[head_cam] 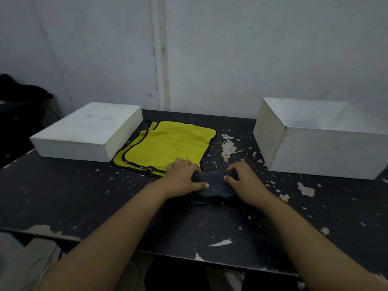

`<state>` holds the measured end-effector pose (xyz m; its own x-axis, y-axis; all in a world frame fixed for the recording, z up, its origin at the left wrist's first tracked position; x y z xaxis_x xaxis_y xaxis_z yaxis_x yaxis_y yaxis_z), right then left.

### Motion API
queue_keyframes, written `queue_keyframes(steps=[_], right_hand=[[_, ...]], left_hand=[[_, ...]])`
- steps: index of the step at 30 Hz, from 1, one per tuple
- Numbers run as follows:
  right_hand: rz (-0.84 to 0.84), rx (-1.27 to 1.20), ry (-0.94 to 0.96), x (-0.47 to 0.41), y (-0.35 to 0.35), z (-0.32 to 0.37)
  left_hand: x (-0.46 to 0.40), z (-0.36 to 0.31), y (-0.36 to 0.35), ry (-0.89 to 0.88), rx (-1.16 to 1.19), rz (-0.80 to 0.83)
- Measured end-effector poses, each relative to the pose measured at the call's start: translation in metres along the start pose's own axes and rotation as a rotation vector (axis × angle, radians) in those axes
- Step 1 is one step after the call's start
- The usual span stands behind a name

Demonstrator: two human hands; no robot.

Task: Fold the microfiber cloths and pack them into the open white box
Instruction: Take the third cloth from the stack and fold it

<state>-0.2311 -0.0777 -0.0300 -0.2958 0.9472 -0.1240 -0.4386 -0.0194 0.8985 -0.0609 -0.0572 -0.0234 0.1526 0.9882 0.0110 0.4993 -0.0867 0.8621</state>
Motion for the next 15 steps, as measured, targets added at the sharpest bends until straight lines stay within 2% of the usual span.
queue_keyframes(steps=[4,10,15], right_hand=[[-0.05,-0.197,0.002,0.011,0.012,0.009],[-0.205,-0.466,-0.024,0.017,0.034,0.009],[-0.294,-0.545,-0.028,0.01,0.071,0.008]], left_hand=[[0.007,0.008,0.011,0.005,0.164,-0.093],[0.019,0.005,0.033,-0.06,0.787,-0.249],[0.012,-0.018,0.042,-0.087,1.106,-0.354]])
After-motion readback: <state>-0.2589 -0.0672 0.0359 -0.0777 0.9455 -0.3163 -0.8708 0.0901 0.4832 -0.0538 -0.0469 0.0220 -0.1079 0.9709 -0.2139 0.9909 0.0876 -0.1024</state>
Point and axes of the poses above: each hand's wrist, its own x-axis away from the middle knuckle, its own y-axis out of the back of the hand, z = x × y, the point moved 5 cm from there along -x, towards the middle knuckle, and after that the axes turned 14 degrees about x, right-handed, at the moved point
